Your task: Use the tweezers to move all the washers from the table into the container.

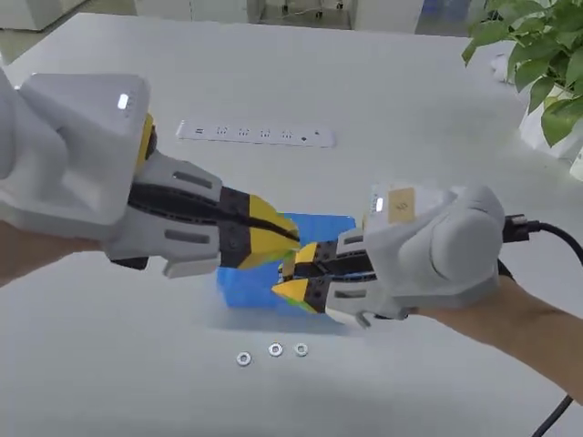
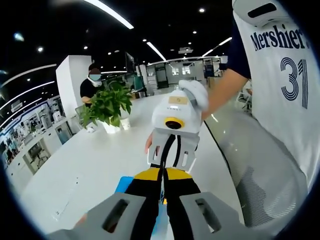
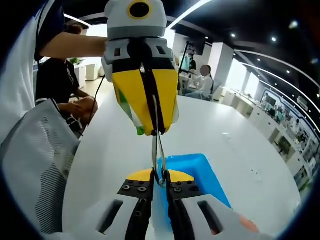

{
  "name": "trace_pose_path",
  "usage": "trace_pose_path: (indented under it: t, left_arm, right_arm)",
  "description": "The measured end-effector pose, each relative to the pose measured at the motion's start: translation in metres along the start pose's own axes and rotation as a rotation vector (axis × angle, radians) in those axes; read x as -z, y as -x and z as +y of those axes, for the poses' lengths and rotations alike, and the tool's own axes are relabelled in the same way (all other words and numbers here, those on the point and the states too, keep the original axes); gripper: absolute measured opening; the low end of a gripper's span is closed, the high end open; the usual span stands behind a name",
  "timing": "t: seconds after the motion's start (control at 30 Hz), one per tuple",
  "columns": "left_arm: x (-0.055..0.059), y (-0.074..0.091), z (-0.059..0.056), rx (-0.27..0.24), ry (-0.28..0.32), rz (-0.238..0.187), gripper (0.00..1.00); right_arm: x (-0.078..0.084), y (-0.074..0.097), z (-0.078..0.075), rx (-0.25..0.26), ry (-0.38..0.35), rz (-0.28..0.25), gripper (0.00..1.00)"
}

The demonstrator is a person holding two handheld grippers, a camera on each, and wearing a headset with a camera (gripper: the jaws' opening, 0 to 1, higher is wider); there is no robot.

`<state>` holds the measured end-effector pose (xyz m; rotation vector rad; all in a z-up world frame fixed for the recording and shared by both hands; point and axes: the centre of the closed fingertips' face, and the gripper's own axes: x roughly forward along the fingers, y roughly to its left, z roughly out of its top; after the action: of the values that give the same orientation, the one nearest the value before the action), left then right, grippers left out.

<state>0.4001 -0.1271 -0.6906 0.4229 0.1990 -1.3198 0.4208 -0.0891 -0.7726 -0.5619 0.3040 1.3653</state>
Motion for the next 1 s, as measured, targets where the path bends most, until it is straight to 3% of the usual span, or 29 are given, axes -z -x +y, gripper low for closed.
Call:
trace_pose_path:
  t: [0.1,0.33,0.47,0.73,1.0]
  left_arm:
    - [-0.003,0.002,0.009,-0.017,-0.004,-0.007,0.06]
    - [-0.006,-0.005,0.018,-0.028,0.005,-0.022,0.06]
    - [0.000,-0.009,0.026,-0.029,0.017,-0.020,0.06]
    - [0.013,-0.020,0.033,-0.012,0.028,-0.001,0.05]
    - [0.012,-0.048,0.027,-0.015,0.078,0.006,0.05]
  right_arm:
    - [-0.003,0.000,-0.008,0.015,0.005,-0.008,0.10]
    - [-0.003,-0.004,-0.022,0.031,0.001,-0.021,0.11]
    - [0.003,-0.009,-0.031,0.036,0.003,-0.005,0.11]
    - [0.017,-0.021,-0.039,0.022,0.006,0.031,0.11]
    - [0.035,-0.033,-0.045,0.002,-0.022,0.064,0.11]
